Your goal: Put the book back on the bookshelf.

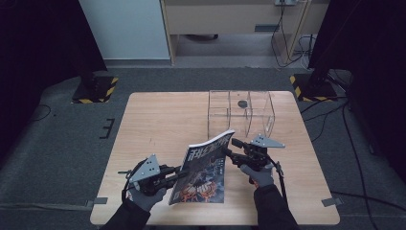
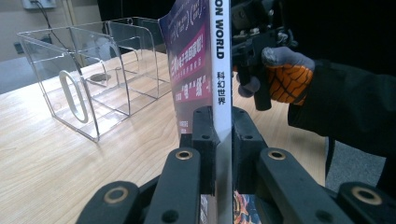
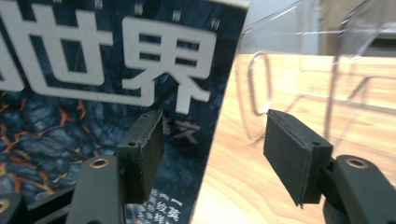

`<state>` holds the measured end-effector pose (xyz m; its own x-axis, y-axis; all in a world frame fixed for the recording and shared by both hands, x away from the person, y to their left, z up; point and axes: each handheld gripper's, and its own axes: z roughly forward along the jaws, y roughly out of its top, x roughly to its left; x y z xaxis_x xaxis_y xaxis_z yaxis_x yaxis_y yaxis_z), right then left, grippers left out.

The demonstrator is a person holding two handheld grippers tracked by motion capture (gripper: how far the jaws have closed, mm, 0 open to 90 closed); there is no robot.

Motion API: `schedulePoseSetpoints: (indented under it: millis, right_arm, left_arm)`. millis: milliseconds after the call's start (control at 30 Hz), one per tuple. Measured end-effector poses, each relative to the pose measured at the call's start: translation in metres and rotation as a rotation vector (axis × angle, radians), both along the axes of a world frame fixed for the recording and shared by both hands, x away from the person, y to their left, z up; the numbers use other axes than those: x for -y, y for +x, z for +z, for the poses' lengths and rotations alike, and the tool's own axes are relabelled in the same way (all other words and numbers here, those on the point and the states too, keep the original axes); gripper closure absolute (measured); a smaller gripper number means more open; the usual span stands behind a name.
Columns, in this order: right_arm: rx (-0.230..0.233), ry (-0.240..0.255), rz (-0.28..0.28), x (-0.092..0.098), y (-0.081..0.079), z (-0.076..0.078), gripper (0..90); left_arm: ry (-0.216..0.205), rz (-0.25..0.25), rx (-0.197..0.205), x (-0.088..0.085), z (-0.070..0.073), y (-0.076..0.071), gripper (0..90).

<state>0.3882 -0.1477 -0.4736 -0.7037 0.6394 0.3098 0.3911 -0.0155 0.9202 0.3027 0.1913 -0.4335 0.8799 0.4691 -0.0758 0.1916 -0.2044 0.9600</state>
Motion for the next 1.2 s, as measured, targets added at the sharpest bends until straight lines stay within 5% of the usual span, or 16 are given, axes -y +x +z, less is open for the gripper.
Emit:
schedulePoseSetpoints:
  millis: [200,367,633,700,967,1067,1200]
  right_arm:
    - [0.000,0.009,0.027,-0.002,0.002,-0.004,37.6]
    - [0.004,0.019,0.072,-0.005,-0.001,-0.004,52.5]
    - [0.016,0.016,0.047,0.000,-0.002,0.000,67.3]
    - [0.038,0.056,0.035,0.002,-0.002,0.005,67.9]
    - [0.122,0.062,0.021,0.005,0.000,0.038,67.5]
    - [0.147,0.027,0.024,0.001,0.001,0.047,67.6]
    - [0.141,0.002,0.056,-0.008,0.000,0.039,67.0]
  left_arm:
    - [0.002,-0.005,-0.005,0.000,-0.001,0.001,82.1]
    - [0.003,-0.011,-0.006,0.000,0.000,0.001,81.9]
    - [-0.015,-0.017,0.002,0.000,0.005,0.001,81.8]
    - [-0.030,-0.026,0.019,0.002,0.011,0.002,81.9]
    - [-0.088,-0.042,0.073,0.004,0.026,0.003,82.0]
    - [-0.075,-0.036,0.075,0.005,0.021,-0.001,82.0]
    - [-0.044,-0.018,0.060,0.001,0.011,-0.003,82.0]
